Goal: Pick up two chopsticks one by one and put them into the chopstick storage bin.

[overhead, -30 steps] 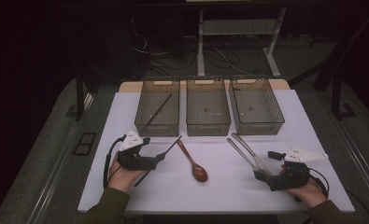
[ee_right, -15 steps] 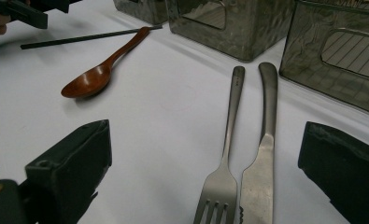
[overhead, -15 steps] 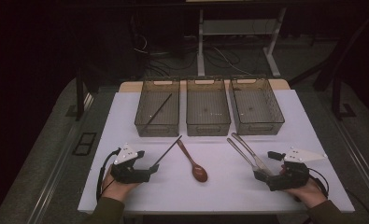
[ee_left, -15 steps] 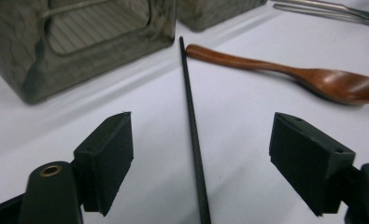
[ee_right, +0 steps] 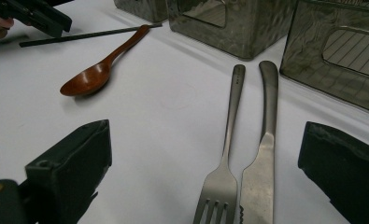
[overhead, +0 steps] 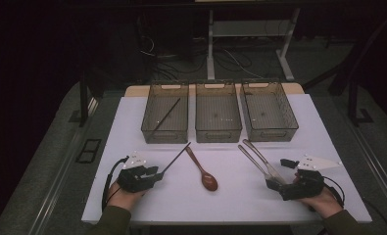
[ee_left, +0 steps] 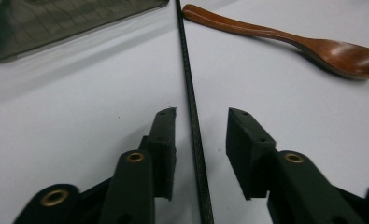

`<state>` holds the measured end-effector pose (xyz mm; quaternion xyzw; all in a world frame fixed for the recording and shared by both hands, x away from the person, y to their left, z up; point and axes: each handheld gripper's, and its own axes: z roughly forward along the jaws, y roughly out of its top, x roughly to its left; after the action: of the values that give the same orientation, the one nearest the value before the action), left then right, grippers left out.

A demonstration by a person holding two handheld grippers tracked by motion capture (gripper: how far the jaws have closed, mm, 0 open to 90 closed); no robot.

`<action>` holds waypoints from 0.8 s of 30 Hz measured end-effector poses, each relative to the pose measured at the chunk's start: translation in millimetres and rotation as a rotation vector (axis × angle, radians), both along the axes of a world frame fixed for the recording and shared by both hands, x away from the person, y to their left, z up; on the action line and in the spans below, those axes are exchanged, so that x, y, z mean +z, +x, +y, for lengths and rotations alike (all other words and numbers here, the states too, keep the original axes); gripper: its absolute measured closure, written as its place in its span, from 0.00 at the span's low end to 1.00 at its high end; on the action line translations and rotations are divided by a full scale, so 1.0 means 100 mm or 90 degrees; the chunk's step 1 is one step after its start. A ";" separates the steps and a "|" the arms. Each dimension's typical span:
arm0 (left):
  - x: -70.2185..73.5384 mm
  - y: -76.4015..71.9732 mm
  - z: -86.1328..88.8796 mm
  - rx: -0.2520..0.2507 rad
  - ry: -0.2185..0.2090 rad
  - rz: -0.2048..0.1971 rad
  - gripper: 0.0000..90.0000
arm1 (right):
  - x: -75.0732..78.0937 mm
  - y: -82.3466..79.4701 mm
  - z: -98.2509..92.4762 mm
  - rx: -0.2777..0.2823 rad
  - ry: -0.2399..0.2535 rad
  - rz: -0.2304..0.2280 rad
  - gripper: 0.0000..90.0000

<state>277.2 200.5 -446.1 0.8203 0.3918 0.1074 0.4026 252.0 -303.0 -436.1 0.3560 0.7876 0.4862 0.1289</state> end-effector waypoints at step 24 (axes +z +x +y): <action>-0.02 0.00 -0.05 0.006 0.042 0.020 0.94 | 0.00 0.00 0.00 -0.001 -0.003 0.001 0.02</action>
<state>277.6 195.4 -447.8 0.8331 0.3981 0.1090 0.3682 252.0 -302.6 -436.4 0.3568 0.7885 0.4840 0.1291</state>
